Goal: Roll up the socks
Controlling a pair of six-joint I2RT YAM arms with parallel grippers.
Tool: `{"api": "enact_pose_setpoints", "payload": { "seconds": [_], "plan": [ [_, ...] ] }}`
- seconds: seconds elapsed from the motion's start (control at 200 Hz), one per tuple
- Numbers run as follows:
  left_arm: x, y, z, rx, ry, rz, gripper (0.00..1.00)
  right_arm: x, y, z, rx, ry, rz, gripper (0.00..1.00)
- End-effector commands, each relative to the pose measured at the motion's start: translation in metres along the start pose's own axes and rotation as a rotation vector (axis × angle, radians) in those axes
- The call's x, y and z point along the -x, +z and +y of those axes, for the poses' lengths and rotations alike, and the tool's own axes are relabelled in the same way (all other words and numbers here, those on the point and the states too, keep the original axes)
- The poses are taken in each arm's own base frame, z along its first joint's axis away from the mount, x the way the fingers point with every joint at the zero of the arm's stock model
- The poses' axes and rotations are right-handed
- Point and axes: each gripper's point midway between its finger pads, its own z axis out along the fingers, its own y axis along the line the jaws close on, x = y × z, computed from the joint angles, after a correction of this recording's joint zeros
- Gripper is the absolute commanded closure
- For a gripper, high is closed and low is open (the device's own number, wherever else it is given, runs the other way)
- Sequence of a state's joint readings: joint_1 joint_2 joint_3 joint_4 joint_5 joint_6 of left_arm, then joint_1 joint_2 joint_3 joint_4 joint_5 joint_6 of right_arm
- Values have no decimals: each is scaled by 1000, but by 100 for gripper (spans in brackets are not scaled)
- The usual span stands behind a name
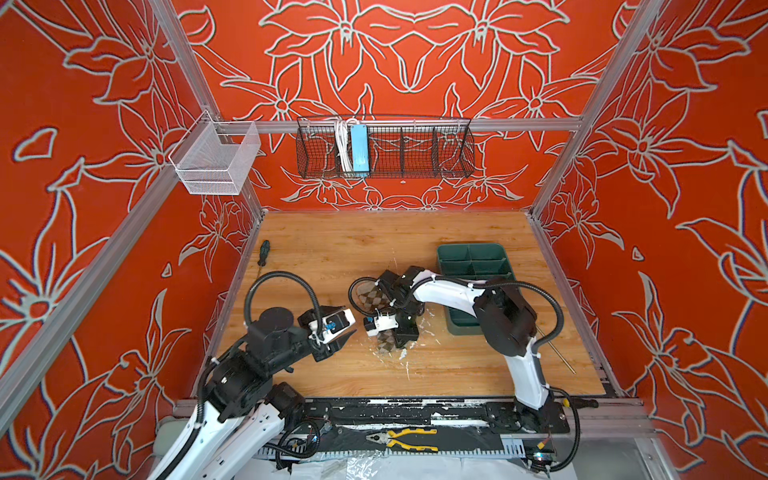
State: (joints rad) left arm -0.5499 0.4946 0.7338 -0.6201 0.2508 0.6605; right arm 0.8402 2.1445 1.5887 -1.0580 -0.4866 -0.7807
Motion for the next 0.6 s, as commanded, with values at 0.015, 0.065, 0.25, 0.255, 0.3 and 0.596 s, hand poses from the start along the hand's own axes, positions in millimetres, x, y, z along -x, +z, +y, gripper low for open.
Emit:
{"api": "enact_pose_setpoints", "payload": {
  "seconds": [0.015, 0.065, 0.25, 0.255, 0.3, 0.596],
  "plan": [
    [-22, 24, -29, -98, 211, 97, 44, -20, 20, 0, 147, 104, 95, 100],
    [-33, 39, -42, -104, 342, 146, 44, -22, 22, -6, 161, 116, 113, 100],
    [-65, 97, -82, -126, 581, 277, 47, -19, 25, -25, 182, 143, 116, 100],
    [-66, 98, -83, -128, 580, 280, 47, -18, 25, -25, 184, 143, 115, 100],
    [-71, 110, -92, -150, 574, 304, 50, -17, 25, -27, 183, 144, 106, 100],
    [-110, 174, -119, -53, 480, 487, 66, -14, 23, -32, 185, 131, 69, 100]
  ]
}}
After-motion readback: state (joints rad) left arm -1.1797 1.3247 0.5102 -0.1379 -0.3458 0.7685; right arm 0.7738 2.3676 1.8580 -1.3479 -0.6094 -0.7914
